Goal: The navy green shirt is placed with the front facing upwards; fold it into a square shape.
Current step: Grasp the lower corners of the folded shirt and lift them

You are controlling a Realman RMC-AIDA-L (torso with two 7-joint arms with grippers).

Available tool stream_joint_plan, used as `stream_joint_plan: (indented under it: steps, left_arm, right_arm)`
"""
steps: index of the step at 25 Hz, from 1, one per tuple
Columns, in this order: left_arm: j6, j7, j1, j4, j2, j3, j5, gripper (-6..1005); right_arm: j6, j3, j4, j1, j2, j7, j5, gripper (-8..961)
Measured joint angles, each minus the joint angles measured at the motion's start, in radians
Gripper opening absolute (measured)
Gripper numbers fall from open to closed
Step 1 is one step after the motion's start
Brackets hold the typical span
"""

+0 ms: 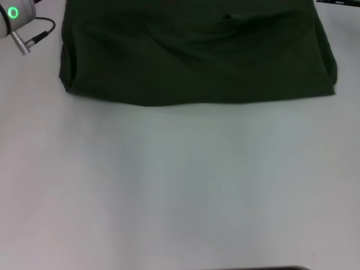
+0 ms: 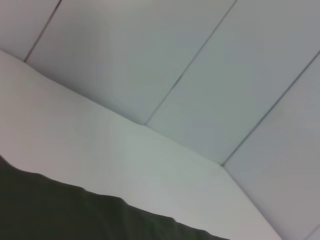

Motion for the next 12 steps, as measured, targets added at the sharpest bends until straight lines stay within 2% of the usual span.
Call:
stream_joint_plan:
  steps: [5,12]
  left_arm:
    - [0.094,0.003,0.041,-0.035,0.003,0.000,0.005,722]
    - [0.252,0.040,0.137,-0.109,0.004,0.020,0.007,720]
  right_arm:
    - [-0.084,0.003,-0.010,-0.036,-0.006,-0.010,0.003,726]
    - [-0.287,0.008,-0.074,-0.124,-0.023,0.013,0.003,721]
